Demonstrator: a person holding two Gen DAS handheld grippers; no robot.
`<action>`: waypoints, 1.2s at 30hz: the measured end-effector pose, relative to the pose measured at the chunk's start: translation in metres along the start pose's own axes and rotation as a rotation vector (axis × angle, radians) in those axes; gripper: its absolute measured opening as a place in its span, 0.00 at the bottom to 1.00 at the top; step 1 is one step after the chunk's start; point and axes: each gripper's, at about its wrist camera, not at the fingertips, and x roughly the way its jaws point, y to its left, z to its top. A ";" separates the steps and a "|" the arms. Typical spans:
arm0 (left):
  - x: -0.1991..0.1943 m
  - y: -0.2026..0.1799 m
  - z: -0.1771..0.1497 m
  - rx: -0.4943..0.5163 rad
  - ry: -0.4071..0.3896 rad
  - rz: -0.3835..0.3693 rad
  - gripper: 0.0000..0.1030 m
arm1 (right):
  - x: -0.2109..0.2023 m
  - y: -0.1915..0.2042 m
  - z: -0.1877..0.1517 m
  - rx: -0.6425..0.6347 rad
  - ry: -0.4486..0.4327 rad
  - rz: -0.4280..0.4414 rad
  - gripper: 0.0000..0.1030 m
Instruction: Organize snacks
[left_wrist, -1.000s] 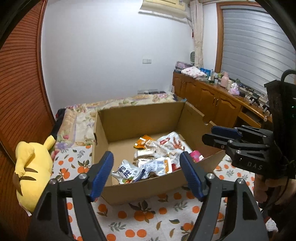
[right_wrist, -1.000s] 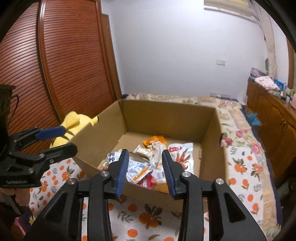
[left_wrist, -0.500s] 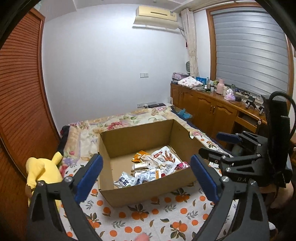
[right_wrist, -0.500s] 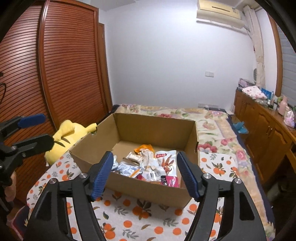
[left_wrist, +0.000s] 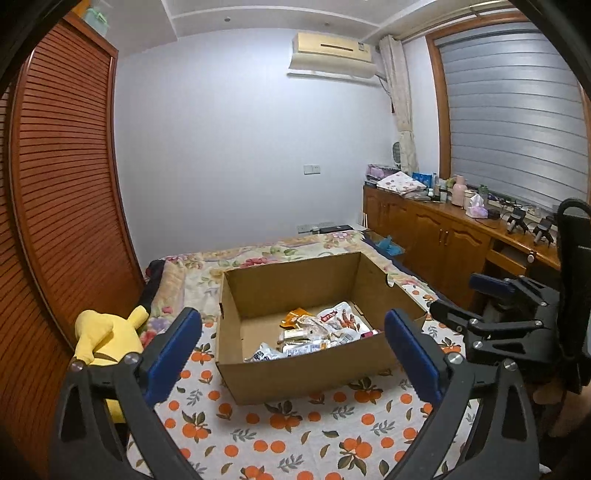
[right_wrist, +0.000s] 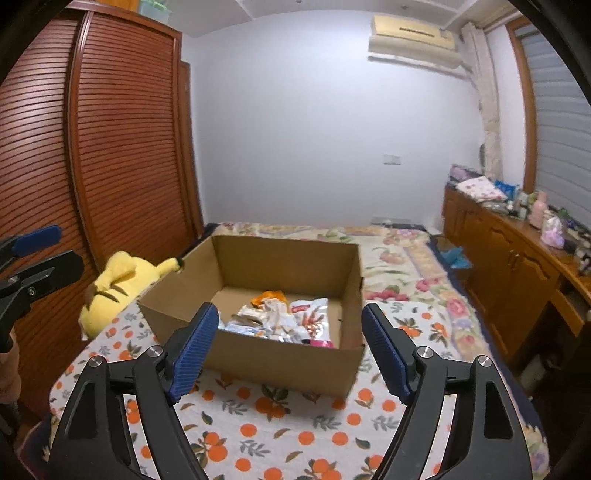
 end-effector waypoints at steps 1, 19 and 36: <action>-0.002 -0.001 -0.002 -0.006 0.000 -0.002 0.97 | -0.003 0.000 -0.002 0.003 -0.005 -0.009 0.79; -0.010 -0.001 -0.046 -0.055 0.013 0.042 0.97 | -0.036 -0.004 -0.037 0.031 -0.034 -0.081 0.80; -0.004 0.003 -0.062 -0.079 0.038 0.050 0.97 | -0.040 -0.012 -0.048 0.039 -0.029 -0.077 0.80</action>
